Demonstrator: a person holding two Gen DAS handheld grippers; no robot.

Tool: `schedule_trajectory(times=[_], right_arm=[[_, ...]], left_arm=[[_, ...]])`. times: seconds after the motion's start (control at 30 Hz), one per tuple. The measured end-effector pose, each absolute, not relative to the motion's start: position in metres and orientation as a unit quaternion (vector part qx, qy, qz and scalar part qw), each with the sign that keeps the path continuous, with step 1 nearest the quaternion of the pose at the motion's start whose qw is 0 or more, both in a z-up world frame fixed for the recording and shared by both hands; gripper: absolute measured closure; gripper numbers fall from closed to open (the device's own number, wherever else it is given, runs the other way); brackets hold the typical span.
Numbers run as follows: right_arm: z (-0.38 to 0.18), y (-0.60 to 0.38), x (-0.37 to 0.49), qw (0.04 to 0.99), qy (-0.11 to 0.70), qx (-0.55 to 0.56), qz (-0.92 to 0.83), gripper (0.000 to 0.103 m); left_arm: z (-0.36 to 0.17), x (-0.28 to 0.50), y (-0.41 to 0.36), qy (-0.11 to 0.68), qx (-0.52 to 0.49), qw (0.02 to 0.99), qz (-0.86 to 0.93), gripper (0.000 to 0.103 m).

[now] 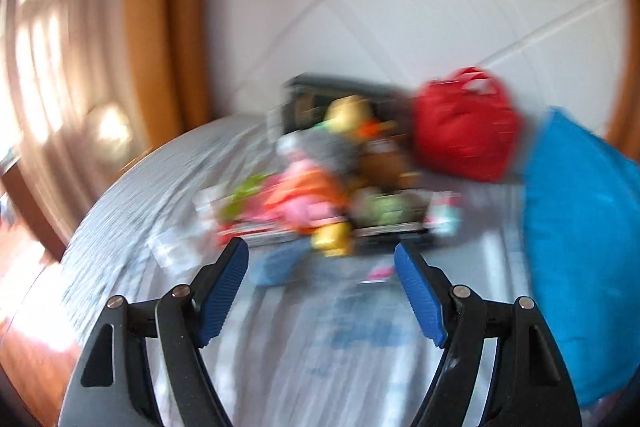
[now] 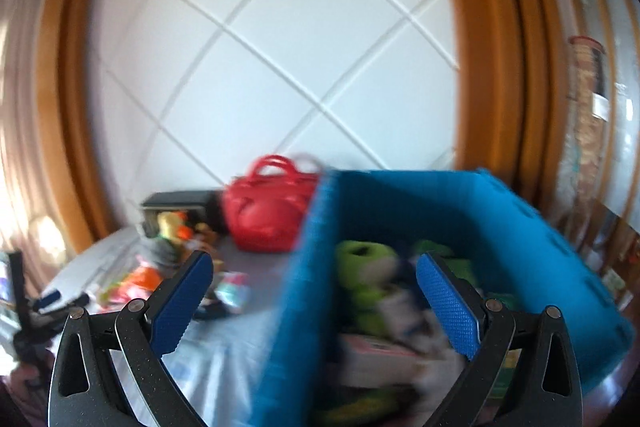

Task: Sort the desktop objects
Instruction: 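Move both open tools back over the cluttered bed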

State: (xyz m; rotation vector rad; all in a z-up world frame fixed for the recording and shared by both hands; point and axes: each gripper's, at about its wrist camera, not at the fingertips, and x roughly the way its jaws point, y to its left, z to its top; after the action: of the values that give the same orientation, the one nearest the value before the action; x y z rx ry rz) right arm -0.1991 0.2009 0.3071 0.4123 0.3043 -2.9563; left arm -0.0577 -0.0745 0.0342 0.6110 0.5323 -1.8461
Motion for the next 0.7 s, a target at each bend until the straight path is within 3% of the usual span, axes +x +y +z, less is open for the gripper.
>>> schedule_trajectory(times=[0.4, 0.7], right_arm=[[0.223, 0.077, -0.298, 0.102, 0.112, 0.248, -0.957, 0.000], [0.140, 0.070, -0.413, 0.037, 0.113, 0.348, -0.930, 0.000]], left_arm=[[-0.091, 0.125, -0.231, 0.376, 0.318, 0.629, -0.601, 0.028], [-0.140, 0.118, -0.310, 0.463, 0.313, 0.605, -0.568, 0.028]])
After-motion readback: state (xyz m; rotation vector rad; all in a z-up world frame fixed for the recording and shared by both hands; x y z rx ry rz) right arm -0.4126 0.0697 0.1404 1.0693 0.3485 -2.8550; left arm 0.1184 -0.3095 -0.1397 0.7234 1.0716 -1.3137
